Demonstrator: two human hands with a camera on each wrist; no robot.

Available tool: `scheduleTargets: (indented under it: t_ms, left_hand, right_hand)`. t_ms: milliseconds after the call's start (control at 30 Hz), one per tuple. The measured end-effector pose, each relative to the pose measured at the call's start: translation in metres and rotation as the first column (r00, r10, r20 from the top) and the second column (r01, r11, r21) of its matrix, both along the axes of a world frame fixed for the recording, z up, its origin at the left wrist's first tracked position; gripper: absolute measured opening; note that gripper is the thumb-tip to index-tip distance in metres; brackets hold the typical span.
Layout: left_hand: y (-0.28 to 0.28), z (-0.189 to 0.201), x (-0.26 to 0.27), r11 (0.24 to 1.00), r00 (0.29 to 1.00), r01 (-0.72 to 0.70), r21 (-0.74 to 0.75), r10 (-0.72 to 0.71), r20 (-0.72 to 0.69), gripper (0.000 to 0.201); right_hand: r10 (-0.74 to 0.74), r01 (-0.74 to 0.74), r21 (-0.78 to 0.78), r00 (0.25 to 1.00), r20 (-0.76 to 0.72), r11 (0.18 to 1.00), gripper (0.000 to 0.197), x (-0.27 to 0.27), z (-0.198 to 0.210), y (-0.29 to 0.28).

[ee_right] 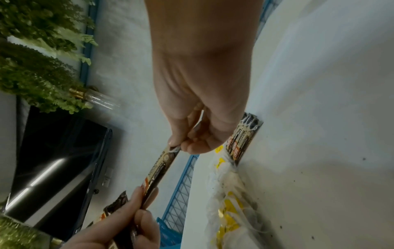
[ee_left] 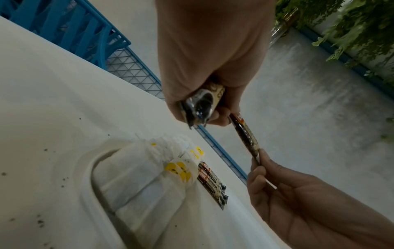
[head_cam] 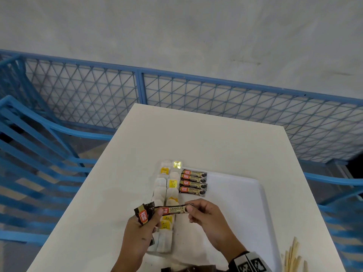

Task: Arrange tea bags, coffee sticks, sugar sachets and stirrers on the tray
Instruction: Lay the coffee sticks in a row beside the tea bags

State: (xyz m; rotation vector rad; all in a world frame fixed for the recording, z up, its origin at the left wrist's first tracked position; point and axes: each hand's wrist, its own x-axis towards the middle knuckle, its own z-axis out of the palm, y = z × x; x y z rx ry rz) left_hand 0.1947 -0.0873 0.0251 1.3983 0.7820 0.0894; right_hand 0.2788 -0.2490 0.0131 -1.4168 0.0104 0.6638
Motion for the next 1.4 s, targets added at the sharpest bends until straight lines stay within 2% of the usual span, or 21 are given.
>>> scheduleTargets:
  t_ms: [100,200,333,467,533,567,733,933,1167,1267,1333,1400]
  left_hand:
    - [-0.002,0.002,0.002,0.999,0.998,0.042,-0.018,-0.043,-0.041,0.024]
    - [0.002,0.003,0.002,0.999,0.997,0.051,-0.013,-0.052,-0.061,0.018]
    - [0.013,0.003,-0.001,0.999,0.996,0.041,-0.036,-0.044,-0.074,0.019]
    - [0.018,0.002,-0.004,0.996,0.994,0.03,-0.08,-0.038,-0.102,0.019]
    - [0.018,0.003,-0.004,0.99,0.997,-0.003,-0.138,-0.008,-0.081,0.01]
    - [0.017,0.004,-0.004,0.985,0.997,-0.019,-0.173,0.007,-0.071,0.004]
    - [0.018,-0.002,-0.004,0.979,0.998,0.0,-0.206,-0.012,-0.058,0.015]
    - [0.016,-0.003,-0.006,0.979,0.997,0.066,-0.194,-0.074,-0.034,0.019]
    - [0.013,-0.001,-0.006,0.981,0.995,0.098,-0.17,-0.1,0.001,0.015]
    - [0.012,-0.001,-0.005,0.975,0.994,0.106,-0.195,-0.1,0.041,0.021]
    - [0.011,0.0,-0.004,0.969,0.993,0.108,-0.22,-0.095,0.07,0.022]
    - [0.01,0.002,-0.004,0.964,0.99,0.113,-0.242,-0.089,0.107,0.021]
  right_hand:
    - [-0.026,0.026,-0.045,1.0,-0.007,0.999,0.013,0.002,-0.002,-0.003]
    - [-0.1,0.099,-0.131,0.995,0.0,0.986,0.012,0.01,-0.008,-0.012]
    - [-0.241,0.234,-0.283,0.97,0.009,0.93,0.009,0.025,-0.025,-0.027]
    - [-0.297,0.285,-0.397,0.954,0.03,0.873,0.004,0.036,-0.044,-0.032]
    - [-0.31,0.296,-0.44,0.95,0.041,0.848,0.008,0.04,-0.052,-0.03]
    - [-0.311,0.299,-0.459,0.949,0.051,0.837,0.01,0.041,-0.056,-0.029]
    - [-0.243,0.277,-0.569,0.96,0.138,0.774,0.008,0.049,-0.057,-0.017]
    - [-0.189,0.266,-0.603,0.964,0.189,0.752,0.011,0.051,-0.056,-0.009]
    - [-0.123,0.284,-0.602,0.948,0.295,0.746,0.022,0.04,-0.045,0.002]
    - [-0.03,0.207,-0.557,0.95,0.31,0.804,0.013,0.021,-0.031,0.012]
    - [0.122,-0.003,-0.524,0.974,0.193,0.852,0.009,0.007,-0.016,0.017]
    - [0.339,-0.286,-0.453,0.94,0.038,0.844,0.025,-0.004,-0.003,0.02]
